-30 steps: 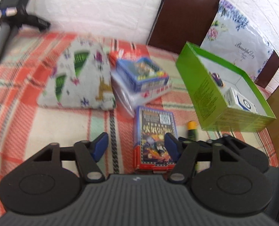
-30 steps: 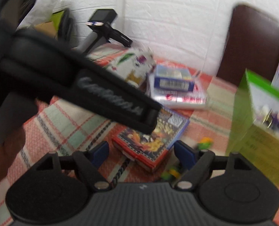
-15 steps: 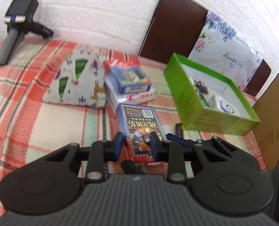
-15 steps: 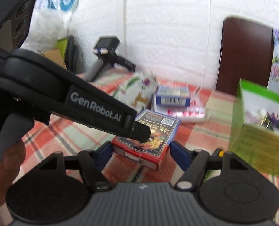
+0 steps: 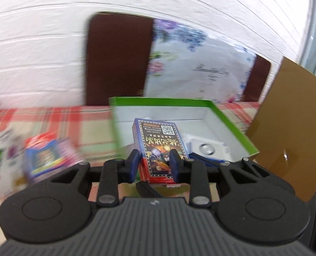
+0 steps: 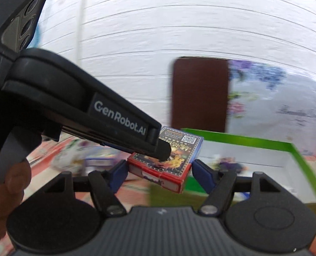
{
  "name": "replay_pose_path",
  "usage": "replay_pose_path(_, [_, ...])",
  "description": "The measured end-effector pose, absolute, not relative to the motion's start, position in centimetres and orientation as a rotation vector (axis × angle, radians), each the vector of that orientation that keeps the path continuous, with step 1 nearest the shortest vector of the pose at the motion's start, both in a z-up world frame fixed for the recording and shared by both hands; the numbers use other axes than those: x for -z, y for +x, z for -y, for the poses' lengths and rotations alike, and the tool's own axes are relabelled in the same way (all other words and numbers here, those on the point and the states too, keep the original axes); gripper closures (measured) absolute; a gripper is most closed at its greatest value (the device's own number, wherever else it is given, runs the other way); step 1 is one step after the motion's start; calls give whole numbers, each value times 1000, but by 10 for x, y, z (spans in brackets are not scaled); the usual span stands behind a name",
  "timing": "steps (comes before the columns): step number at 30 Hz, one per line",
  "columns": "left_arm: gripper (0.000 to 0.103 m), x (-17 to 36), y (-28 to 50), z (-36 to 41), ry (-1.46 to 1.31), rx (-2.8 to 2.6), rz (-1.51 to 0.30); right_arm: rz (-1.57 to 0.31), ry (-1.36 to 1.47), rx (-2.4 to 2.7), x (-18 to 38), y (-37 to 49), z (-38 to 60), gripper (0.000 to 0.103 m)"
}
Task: Organize objects
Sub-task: 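Grasp the playing-card box with the left gripper and lift it, then carry the playing-card box into the green box and open the left gripper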
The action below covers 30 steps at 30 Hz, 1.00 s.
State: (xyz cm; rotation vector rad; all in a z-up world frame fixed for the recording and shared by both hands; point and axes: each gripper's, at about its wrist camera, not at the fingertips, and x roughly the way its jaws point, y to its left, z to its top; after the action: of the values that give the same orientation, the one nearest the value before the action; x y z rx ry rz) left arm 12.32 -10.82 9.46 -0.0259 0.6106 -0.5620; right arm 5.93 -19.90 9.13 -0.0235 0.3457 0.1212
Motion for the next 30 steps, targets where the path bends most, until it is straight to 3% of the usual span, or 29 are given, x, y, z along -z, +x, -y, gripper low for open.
replay_pose_path(10, [68,-78,161,219,149,660,-590,-373,-18,106,-73,106,282,38])
replay_pose_path(15, [57,-71,178,205,107,590,-628,-365,72,236,-62,112,316,26])
replay_pose_path(30, [52,-66,139,173,114,487,-694,-360,156,194,-71,56,294,23])
